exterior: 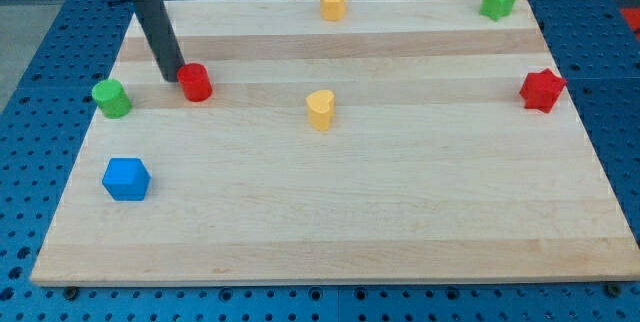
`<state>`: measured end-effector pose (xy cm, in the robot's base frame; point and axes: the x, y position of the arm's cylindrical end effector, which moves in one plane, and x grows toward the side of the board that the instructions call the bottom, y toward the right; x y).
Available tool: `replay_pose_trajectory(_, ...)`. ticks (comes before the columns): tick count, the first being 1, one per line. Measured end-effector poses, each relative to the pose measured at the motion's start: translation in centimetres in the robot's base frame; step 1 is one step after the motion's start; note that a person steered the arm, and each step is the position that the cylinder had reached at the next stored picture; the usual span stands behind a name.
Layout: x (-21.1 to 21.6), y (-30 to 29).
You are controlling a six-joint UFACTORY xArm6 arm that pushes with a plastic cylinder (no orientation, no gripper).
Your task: Push red circle closer to the blue cube
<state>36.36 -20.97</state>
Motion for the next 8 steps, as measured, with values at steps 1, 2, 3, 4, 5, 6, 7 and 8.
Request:
replay_pose_trajectory(1,0.7,0.0)
replay_pose_trajectory(2,-1.9,0.1)
replay_pose_trajectory(3,-2.0,3.4)
replay_pose_trajectory(4,-1.7,4.9)
replay_pose_trajectory(5,-0.7,3.6)
replay_pose_trajectory(6,1.9,2.7)
replay_pose_trajectory(7,5.3,2.4)
replay_pose_trajectory(8,7.6,2.2)
